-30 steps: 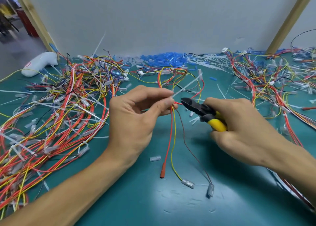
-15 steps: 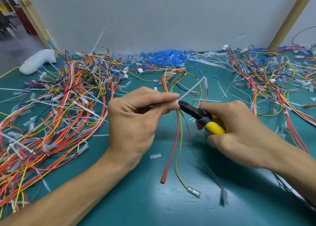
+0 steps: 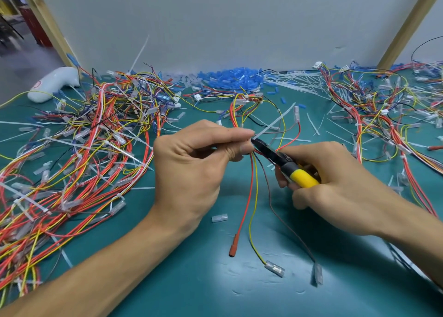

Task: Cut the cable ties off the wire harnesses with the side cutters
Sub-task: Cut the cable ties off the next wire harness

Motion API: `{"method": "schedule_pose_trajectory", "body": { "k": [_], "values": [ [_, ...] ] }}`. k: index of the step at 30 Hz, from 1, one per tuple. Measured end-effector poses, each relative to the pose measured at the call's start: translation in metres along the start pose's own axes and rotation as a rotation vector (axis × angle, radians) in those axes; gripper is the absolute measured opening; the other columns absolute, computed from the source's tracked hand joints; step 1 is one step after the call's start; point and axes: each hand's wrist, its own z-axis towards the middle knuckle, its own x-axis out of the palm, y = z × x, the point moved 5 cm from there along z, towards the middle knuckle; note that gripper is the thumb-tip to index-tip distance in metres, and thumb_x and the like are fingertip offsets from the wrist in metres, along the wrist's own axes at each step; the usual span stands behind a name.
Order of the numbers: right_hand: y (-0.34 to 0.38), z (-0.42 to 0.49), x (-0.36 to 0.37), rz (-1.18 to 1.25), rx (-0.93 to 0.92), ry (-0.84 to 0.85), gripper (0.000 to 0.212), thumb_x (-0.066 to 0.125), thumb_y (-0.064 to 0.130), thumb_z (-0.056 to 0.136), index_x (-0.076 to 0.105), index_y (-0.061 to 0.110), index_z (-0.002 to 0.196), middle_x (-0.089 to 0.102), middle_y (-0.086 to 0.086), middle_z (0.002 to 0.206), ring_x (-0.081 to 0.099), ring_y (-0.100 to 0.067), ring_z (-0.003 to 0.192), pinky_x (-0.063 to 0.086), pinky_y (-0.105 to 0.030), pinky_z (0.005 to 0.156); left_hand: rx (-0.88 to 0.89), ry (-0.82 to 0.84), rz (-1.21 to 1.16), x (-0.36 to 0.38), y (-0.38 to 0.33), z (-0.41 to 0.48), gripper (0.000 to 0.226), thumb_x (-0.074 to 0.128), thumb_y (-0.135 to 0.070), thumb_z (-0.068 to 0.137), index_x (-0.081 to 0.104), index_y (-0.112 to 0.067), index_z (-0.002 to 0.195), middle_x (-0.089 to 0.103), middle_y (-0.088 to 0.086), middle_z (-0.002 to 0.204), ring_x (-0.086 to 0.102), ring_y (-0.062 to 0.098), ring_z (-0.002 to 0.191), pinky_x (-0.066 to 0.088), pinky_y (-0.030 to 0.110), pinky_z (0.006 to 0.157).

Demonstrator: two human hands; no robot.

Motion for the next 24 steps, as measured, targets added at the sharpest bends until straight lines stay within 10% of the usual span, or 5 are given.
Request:
{"method": "schedule_pose_trajectory", "body": {
  "k": [17,24],
  "values": [
    [-0.004,-0.002,0.001,0.196,0.059,0.085,0.017,0.054,0.010,0.050,0.043,0.012,0.063,0.036,0.002,0.053,0.031,-0.016,0.053,0.025,-0.037,0.047,-0.104,-0.030,-0.073,-0.001,0.010,0.000,0.020,0.075,0.011,0.083,0.079,-0.004,0.096,0.071,0.016,0.083,0.074,0.026,0.070,0.061,0.033,0.069],
    [-0.019,0.006,-0.030,0.211,0.053,-0.294,0.029,0.063,0.013,0.049,0.060,0.018,0.077,0.051,0.003,0.061,0.043,-0.022,0.058,0.037,-0.037,0.053,-0.263,-0.052,-0.155,-0.010,0.021,0.008,0.035,0.058,0.001,0.078,0.079,-0.010,0.104,0.056,0.007,0.081,0.064,0.027,0.059,0.056,0.039,0.061]
  ]
}}
